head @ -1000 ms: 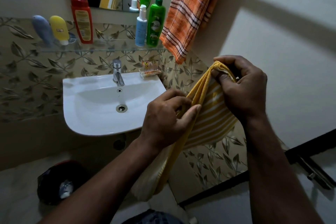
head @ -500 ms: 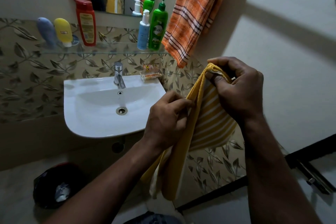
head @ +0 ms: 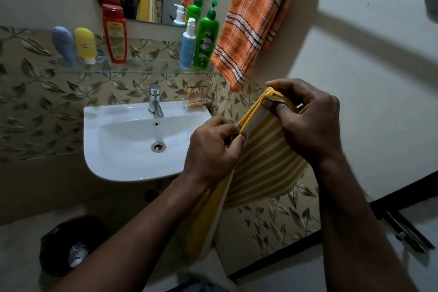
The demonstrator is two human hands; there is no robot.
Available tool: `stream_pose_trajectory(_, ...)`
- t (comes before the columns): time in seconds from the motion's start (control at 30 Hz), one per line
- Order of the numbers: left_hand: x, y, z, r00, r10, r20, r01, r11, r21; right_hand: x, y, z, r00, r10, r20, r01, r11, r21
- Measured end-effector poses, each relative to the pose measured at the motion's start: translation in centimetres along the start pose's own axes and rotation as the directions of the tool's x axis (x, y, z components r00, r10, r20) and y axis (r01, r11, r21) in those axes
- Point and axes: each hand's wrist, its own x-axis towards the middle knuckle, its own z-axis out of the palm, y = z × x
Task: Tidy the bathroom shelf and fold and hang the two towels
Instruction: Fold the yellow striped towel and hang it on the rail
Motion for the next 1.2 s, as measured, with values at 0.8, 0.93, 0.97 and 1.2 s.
stream_pose_trajectory(0.8,-0.7,-0.9,-4.9,0.982,-0.1,0.159,0.15,0.928,-0.341,-1.6,-1.9,-0.9,0.989,0.059,0.137,-0.09,0.969,0.231)
stream_pose_trajectory(0.93,-1.4,-0.4,-6.0,0.985,0.038,0.17,0.025,0.937,-0.349,-2.2,-1.9,-0.8,0.983,0.129,0.134,-0.162,0.947,0.277)
stream_pose_trajectory(0.97,-1.5,-0.5,-6.2,0.983,0.074,0.169,-0.018,0.949,-0.315,-2.4,-1.9,-0.8,0.98,0.15,0.133,-0.182,0.946,0.268)
stream_pose_trajectory(1.2,-3.4,-0.7,-5.9,0.911,0.267,0.315,-0.238,0.963,-0.126,-5.6,-3.2,0.9,0.926,0.028,0.376,0.089,0.953,-0.289)
